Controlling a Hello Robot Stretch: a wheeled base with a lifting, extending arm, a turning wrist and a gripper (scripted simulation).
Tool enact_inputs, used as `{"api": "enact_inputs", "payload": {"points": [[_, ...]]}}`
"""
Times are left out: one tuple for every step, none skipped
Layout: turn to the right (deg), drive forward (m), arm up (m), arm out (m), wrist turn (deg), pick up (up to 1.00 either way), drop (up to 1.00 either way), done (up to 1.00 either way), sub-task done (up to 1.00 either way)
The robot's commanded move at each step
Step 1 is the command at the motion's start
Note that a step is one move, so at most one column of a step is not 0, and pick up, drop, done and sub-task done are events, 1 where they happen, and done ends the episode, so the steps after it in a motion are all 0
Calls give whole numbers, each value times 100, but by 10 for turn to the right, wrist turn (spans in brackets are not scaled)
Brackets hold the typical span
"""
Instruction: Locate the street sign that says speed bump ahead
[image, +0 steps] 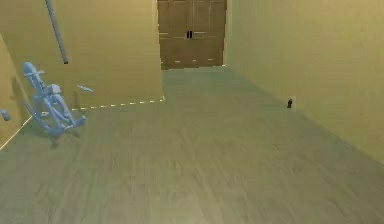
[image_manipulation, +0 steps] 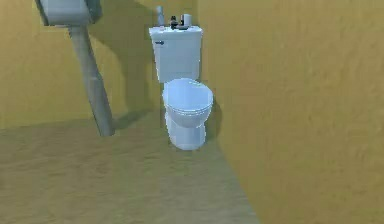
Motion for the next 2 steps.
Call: {"api": "enact_inputs", "payload": {"points": [[-180,0,0,0,0,0,0,0,0],[0,100,0,0,0,0,0,0,0]]}}
